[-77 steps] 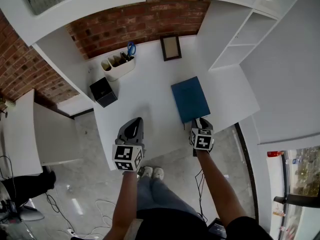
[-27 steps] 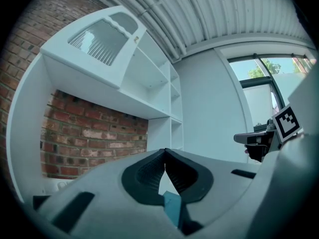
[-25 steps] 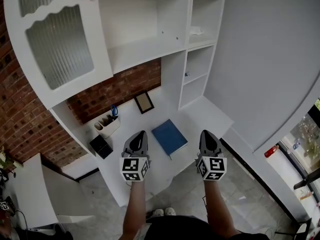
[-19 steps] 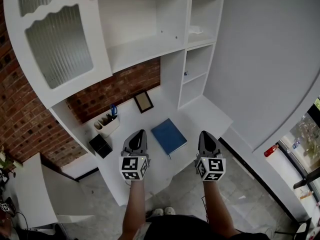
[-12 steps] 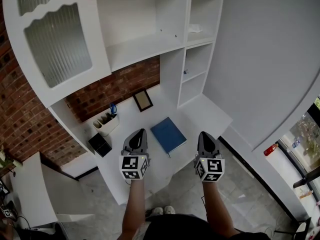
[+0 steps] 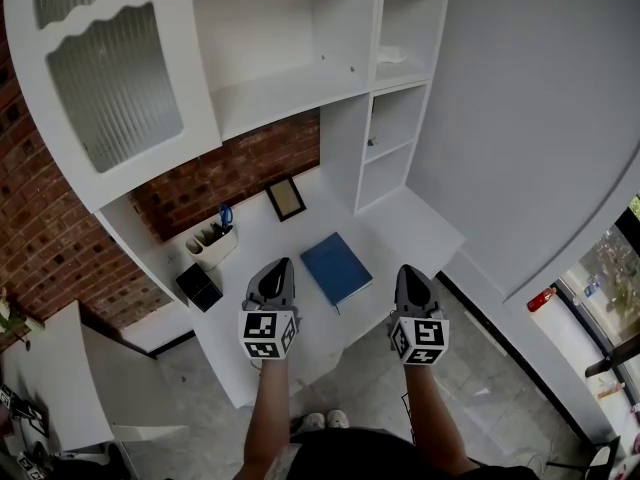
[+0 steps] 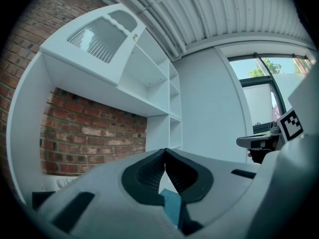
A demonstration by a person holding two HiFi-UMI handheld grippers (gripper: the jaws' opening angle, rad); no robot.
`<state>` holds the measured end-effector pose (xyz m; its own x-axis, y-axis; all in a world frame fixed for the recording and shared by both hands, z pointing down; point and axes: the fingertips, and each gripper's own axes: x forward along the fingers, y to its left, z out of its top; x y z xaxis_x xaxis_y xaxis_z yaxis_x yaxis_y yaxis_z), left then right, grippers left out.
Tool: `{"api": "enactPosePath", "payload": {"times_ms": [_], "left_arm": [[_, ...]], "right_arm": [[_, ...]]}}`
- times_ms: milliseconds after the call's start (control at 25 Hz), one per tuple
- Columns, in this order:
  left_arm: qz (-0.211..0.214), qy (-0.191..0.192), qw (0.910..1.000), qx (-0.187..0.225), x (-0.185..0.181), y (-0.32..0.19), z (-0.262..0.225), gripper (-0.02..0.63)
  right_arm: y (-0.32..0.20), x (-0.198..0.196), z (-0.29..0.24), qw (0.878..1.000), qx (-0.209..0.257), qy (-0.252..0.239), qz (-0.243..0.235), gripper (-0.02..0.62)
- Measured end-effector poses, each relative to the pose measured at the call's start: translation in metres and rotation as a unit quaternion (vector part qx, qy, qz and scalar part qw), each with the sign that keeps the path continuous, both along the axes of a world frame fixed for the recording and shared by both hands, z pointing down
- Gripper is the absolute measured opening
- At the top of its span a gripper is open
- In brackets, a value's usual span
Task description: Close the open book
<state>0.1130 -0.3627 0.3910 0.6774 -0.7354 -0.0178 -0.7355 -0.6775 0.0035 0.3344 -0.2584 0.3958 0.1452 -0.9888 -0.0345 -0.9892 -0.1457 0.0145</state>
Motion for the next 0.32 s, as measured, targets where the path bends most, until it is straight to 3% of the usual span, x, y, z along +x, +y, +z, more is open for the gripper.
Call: {"api": "enactPosePath", "payload": {"times_ms": [320], "left_arm": [[0.000, -0.002, 1.0000, -0.003, -0.0001, 0.0009, 0.0031, 0.009]], "right_arm": [[0.0007, -0.0001, 0.0075, 1.000, -0.008, -0.002, 0.001, -0.003]]}}
